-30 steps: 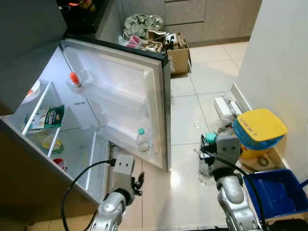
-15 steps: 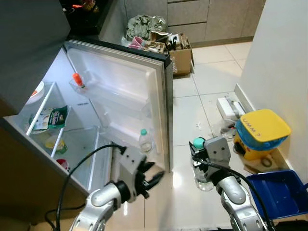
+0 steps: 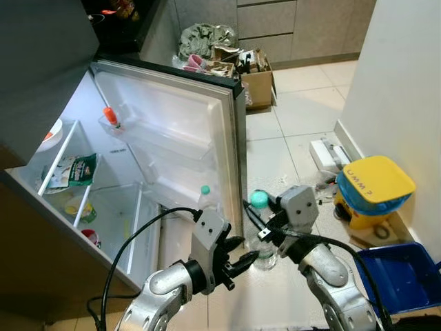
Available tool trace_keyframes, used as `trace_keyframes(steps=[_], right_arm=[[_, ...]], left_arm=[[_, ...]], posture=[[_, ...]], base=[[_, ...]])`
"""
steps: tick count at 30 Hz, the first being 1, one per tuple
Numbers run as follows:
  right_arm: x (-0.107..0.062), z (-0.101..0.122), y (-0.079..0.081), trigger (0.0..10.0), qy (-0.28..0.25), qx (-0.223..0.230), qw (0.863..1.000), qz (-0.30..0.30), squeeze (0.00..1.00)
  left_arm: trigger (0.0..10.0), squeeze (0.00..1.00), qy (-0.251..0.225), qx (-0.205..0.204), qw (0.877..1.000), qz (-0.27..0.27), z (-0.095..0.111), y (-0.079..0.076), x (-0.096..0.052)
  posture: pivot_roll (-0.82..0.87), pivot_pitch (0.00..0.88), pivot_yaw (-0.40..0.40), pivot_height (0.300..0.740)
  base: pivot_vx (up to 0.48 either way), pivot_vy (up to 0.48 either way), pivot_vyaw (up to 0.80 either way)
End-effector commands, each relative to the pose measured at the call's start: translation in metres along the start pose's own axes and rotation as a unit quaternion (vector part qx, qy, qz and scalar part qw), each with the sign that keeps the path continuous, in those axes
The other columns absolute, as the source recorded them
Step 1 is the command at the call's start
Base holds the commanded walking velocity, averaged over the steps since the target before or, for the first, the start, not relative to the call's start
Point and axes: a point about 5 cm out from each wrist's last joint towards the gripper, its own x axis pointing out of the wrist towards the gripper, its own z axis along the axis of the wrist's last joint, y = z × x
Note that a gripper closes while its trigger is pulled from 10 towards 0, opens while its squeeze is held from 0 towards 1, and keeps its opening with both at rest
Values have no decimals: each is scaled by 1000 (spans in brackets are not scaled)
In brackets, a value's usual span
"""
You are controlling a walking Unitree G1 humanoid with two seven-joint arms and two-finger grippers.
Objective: Restocking fridge
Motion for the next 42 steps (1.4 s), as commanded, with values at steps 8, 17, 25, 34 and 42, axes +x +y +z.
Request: trace_keyframes(steps=[8,17,25,34,42], right_arm=[[-3,5,13,10000,5,34,999,33,0],[-3,5,16,10000,12,50,998,42,0],[0,6,18,10000,18,48,997,64,0],[-1,4,22,10000,36,50,993,97,0],[-4,6,21,10000,39,46,993,106,0]], left_arm=[[10000,1000,-13,40,999,22,22,12,-14],[10000,1000,6,48,999,21,25,13,-35],[10000,0,-3,65,998,7,41,15,-43],[10000,0,9,89,996,8,42,16,-46],[10000,0,37,93,995,9,18,16,-43]], posture=[[-143,206,97,707],[-145,227,118,707],[-141,243,108,707],[-143,264,83,707],[-148,269,60,707]], base=[[0,0,0],[0,0,0],[0,0,0],[0,0,0],[0,0,0]])
